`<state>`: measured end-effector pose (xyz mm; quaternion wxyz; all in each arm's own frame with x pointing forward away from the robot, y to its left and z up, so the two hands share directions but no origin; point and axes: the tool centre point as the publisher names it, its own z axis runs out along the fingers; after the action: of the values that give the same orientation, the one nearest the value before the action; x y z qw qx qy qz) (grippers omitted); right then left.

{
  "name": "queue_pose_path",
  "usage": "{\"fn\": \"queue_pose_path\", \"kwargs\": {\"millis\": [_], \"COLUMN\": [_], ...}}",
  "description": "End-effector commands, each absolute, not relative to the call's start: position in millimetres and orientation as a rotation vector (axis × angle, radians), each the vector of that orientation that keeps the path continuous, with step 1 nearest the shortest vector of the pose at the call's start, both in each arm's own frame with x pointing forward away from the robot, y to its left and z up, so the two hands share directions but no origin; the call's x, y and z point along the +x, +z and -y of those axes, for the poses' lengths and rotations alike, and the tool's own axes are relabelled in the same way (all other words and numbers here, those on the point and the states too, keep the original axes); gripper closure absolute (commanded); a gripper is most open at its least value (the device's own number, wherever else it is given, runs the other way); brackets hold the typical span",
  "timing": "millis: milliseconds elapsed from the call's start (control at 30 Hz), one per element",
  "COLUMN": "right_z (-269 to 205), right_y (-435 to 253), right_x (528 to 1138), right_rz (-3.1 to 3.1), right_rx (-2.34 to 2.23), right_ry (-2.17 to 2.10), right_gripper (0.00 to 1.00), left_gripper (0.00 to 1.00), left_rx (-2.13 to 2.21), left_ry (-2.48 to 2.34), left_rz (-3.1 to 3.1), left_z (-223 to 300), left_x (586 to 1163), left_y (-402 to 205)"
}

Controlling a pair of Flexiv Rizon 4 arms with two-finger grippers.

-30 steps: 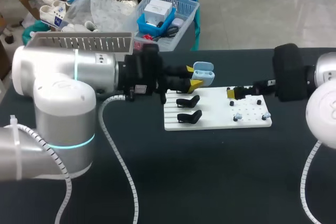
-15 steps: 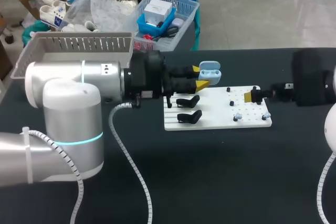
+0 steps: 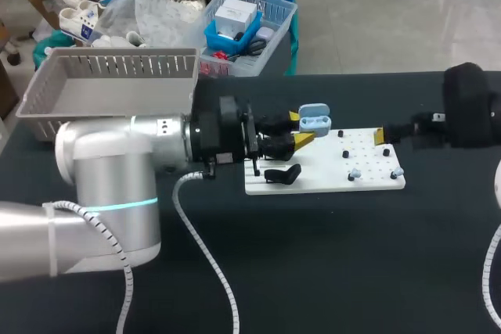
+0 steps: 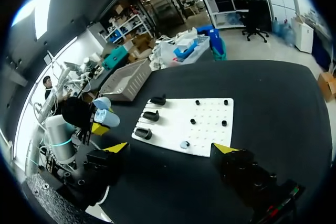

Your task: Pick up each earbud case from the left stands, insert the matching earbuds, close the lid, and place the case in the box.

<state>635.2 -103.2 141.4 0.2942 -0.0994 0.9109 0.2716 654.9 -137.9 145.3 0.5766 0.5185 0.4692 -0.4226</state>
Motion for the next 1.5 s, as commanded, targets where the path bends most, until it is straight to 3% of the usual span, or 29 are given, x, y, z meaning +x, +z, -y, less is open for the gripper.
{"fn": "queue_pose_path", "kwargs": {"millis": [33,1500], "right_z": [106,116], "right_y": [147,125], "right_x": [635,645], "right_rz": [-2.459,-2.505], "right_rx": [-0.232,-0.298], "right_ry": [0.66,0.588], "right_gripper": [0.0,0.0], "left_gripper": [1.0,1.0], "left_rx": [1.204,1.265], "left_ry": [-1.013,-0.945], "left_rz": [-1.041,-1.108], "left_z": [150,147], "left_x": [668,683], "left_y": [134,116]}}
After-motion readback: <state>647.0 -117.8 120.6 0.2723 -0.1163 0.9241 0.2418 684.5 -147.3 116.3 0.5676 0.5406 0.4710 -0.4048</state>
